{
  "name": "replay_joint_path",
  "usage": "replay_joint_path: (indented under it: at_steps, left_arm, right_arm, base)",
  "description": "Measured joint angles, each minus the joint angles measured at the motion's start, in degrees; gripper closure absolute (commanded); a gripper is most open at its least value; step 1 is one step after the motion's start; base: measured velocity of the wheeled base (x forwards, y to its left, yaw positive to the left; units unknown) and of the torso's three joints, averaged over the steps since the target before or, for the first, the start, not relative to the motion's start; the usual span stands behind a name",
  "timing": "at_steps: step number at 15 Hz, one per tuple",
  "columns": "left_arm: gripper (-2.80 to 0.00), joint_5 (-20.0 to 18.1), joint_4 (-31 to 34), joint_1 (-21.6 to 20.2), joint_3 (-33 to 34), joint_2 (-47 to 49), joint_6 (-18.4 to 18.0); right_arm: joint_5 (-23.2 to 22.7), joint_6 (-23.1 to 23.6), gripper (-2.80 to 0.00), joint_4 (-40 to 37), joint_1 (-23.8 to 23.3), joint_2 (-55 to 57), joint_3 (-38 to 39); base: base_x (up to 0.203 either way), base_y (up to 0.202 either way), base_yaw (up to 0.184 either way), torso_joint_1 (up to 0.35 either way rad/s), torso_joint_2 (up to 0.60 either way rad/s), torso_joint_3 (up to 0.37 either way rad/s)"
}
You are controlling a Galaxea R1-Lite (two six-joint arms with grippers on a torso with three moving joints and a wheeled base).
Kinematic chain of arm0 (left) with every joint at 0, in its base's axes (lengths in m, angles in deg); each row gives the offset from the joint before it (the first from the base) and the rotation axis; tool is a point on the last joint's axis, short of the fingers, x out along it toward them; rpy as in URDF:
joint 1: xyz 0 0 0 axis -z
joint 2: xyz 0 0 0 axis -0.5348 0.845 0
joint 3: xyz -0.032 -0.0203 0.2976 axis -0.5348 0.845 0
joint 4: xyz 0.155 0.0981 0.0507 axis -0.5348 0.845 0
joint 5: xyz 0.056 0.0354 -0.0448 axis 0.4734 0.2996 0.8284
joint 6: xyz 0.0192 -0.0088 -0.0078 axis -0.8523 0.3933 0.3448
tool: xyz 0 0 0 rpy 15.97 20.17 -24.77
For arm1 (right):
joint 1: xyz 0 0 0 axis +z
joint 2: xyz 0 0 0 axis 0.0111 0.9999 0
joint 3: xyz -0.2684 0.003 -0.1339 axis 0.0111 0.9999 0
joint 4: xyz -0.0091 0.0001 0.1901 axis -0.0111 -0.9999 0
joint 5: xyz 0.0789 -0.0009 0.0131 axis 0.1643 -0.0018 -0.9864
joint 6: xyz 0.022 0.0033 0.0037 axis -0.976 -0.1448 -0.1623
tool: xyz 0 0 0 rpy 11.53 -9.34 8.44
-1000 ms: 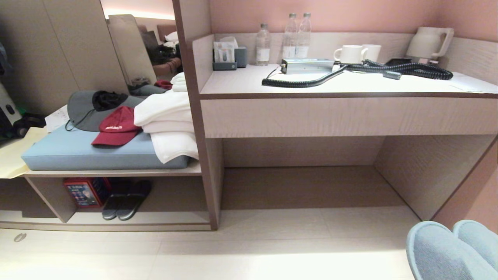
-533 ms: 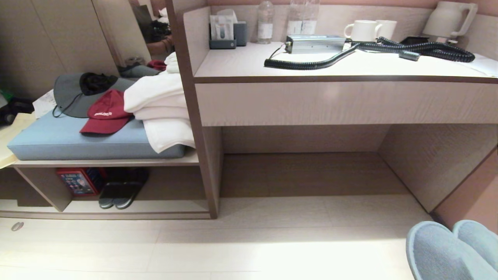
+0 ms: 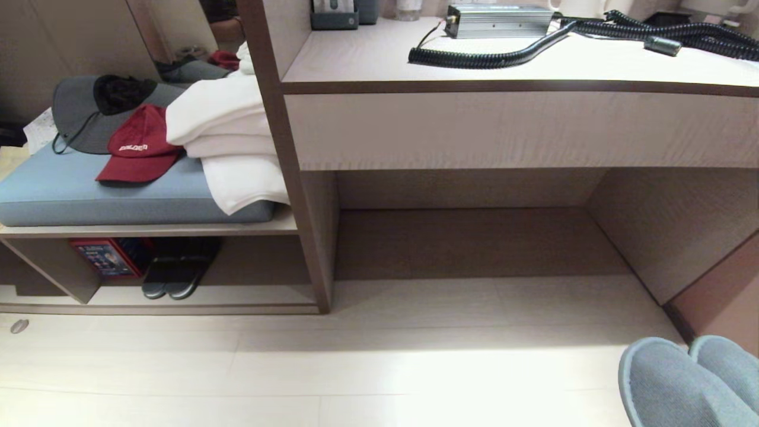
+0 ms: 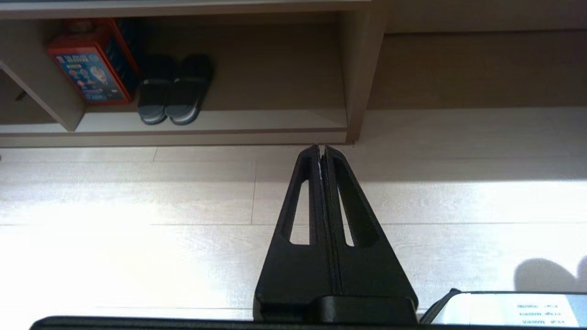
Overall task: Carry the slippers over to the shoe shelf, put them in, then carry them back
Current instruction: Place the slippers on the floor
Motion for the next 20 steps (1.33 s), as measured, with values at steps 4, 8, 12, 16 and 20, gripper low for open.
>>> replay_joint_path:
  at_steps: [4,8,12,16,20]
  left_arm:
    - [0.00,0.02,0.00,0.02,0.00,0.00,-0.03]
    - [0.00,-0.02,-0.02,0.02,0.00,0.00,-0.03]
    - [0.00,0.00,0.00,0.00,0.00,0.00,-0.02]
    - [0.00,-0.01,0.02,0.02,0.00,0.00,-0.02]
    - [0.00,0.00,0.00,0.02,0.00,0.00,-0.02]
  right_arm:
    - [0.00,0.00,0.00,-0.02,0.00,0.00,0.00]
    - [0.00,0.01,0.00,-0.02,0.00,0.00,0.00]
    - [0.00,-0.01,0.00,-0.02,0.00,0.00,0.00]
    - [0.00,-0.01,0.00,0.00,0.00,0.00,0.00]
    - [0.00,0.00,0.00,0.00,0.00,0.00,0.00]
  base:
    - [0.000,0.000,0.000,0.005,0.00,-0.199]
    - [0.000,0.000,0.000,0.005,0.00,-0.196]
    - [0.000,0.000,0.000,0.004,0.00,-0.195]
    - [0.000,0.000,0.000,0.003,0.00,-0.192]
    - [0.000,0.000,0.000,0.003,0.00,-0.199]
